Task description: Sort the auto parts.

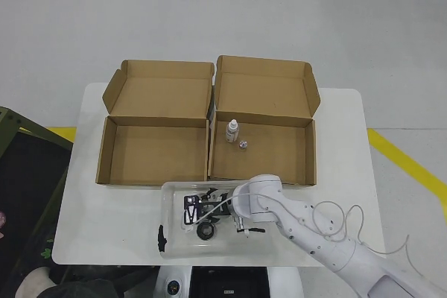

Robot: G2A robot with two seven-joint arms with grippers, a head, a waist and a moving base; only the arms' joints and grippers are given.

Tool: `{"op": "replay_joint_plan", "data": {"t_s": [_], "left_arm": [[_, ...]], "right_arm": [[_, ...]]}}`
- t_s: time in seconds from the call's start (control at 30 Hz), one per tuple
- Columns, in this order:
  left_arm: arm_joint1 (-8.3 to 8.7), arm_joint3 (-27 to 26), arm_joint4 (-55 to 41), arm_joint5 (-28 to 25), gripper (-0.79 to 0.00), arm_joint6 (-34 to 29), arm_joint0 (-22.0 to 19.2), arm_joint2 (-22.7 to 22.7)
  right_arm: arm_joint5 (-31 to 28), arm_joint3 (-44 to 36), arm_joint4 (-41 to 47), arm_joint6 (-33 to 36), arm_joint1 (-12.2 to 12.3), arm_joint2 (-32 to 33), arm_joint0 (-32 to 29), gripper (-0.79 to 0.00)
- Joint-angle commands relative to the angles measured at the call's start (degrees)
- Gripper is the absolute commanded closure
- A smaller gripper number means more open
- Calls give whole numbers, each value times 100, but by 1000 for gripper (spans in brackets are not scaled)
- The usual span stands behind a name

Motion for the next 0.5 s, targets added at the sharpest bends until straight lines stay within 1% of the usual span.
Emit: {"op": "replay_joint_plan", "data": {"t_s": [0.0,0.03,0.2,0.47], "left_arm": [[0,0,0,0,-785,0,0,0],[0,0,0,0,-785,0,0,0],[0,0,0,0,-785,0,0,0],[0,0,0,0,-785,0,0,0]], "right_arm": [[-8,-4,8,-3,-8,-6,-4,-28],[-6,-15,12,-1,-10,-3,-7,0],[-25,-219,40,-10,8,61,-77,0],[-80,-753,13,-122,116,341,-327,0]]}}
